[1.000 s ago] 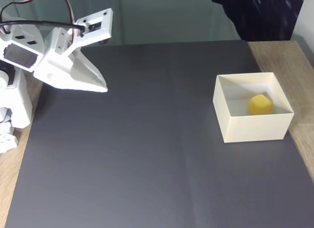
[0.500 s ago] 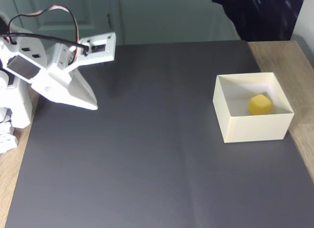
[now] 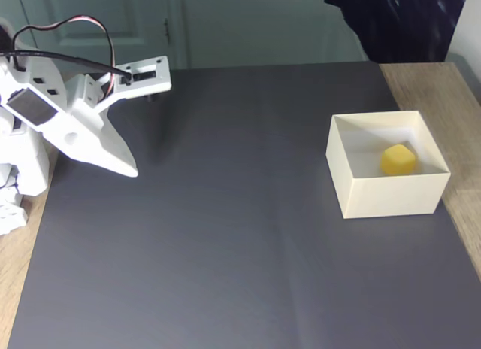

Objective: Grasp a cube block and put it in the white box.

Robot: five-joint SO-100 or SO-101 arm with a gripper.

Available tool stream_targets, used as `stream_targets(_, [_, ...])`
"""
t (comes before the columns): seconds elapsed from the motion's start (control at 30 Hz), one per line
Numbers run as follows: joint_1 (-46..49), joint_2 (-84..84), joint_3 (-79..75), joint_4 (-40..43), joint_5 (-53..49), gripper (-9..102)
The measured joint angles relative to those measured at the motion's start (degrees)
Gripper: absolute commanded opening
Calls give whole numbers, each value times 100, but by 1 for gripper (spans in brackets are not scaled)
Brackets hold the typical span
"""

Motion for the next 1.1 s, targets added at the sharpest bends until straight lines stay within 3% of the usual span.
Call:
stream_targets(0.6, [-114,0,615,-141,-360,1])
stream_targets(1.1, [35,0,729,-176,123,2])
